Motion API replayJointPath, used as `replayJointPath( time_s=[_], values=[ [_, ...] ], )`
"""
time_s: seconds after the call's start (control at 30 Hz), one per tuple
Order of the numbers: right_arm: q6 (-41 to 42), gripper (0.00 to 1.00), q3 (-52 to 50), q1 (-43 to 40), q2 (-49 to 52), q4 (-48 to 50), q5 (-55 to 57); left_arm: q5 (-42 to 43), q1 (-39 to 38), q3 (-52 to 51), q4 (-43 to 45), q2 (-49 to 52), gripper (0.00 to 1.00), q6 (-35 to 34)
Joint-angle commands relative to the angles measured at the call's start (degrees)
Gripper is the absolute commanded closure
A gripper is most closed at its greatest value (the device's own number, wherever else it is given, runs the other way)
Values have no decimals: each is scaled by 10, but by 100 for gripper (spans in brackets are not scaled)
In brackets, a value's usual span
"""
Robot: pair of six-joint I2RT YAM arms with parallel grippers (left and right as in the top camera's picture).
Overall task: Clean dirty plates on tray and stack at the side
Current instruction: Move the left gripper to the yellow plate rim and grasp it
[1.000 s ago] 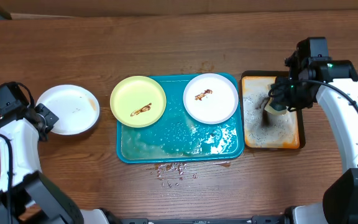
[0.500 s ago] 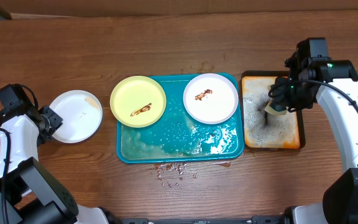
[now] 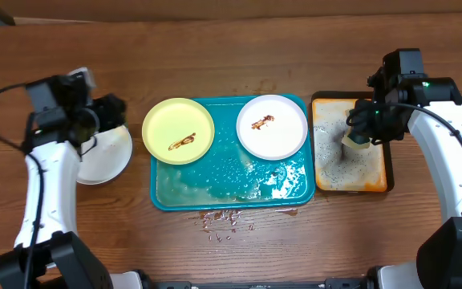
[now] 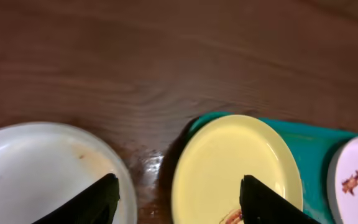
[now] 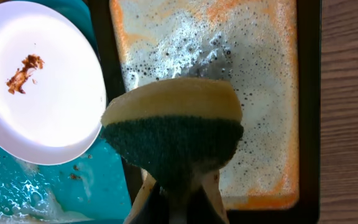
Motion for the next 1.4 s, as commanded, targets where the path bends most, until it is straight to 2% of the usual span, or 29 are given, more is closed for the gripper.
replayJointPath(
  time_s=[0.0,0.23,0.47,0.73,0.8,0.9,1.2,1.37],
  values=[
    [-3,96,9,-1,-8,0,-5,-26,-45,6,19,18,35,66],
    [-3,96,9,-1,-8,-4,-5,-105,-102,6,58,75,36,71],
    [-3,96,9,-1,-8,-8,-5,-161,-109,6,60,140,38,70],
    [-3,96,9,-1,-8,-8,-5,-156,-109,6,31,168,61,50],
    [-3,96,9,-1,-8,-8,-5,-157,-109,6,19,169,73,50],
    [-3,96,9,-1,-8,-8,-5,-154,-109,6,5,169,82,49],
    [-3,96,9,-1,-8,-12,-5,-155,-109,6,-47,169,96,49],
    [-3,96,9,-1,-8,-14,-5,-156,-109,6,-78,167,96,49]
  ],
)
